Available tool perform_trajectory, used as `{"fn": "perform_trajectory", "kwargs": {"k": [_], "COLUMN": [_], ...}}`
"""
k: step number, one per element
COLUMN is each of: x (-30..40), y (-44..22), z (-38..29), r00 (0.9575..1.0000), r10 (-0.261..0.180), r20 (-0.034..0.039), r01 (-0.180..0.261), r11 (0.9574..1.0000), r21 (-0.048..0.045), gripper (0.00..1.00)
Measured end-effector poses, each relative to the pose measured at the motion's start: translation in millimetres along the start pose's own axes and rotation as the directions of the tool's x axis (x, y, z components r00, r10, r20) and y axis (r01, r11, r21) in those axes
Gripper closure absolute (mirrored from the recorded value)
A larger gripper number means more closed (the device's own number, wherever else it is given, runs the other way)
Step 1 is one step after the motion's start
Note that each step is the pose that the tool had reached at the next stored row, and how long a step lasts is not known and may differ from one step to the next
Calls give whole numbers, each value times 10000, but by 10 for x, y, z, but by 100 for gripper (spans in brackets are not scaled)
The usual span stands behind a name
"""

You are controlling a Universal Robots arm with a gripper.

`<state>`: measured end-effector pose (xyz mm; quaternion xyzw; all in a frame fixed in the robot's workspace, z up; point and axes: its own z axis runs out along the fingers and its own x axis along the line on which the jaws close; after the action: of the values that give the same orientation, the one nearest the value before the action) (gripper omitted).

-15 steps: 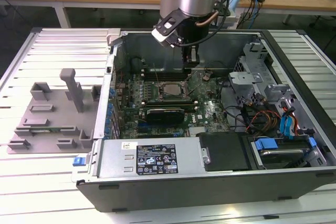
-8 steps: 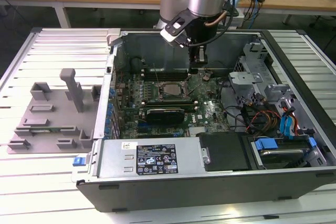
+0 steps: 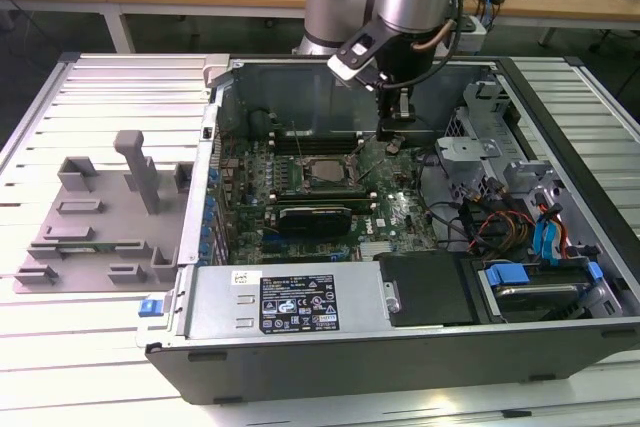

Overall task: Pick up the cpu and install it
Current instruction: 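Close the cpu cover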

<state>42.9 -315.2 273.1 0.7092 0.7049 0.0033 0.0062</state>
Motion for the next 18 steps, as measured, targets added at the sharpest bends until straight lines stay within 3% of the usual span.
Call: {"fn": "perform_trajectory", "kwargs": {"k": [1,3,4,12,18], "x": [0,0,0,1,1], "y": [42,57,57,71,73], "z": [0,6,29,202,225], "r00": [10000,10000,10000,10000,10000], "r10": [1,0,-2,-2,-2], "r20": [0,0,0,29,32], "r01": [-1,0,2,2,3], "r11": [10000,10000,10000,10000,10000], "r21": [0,-21,-54,-61,-63], "gripper": [89,89,89,89,89]}}
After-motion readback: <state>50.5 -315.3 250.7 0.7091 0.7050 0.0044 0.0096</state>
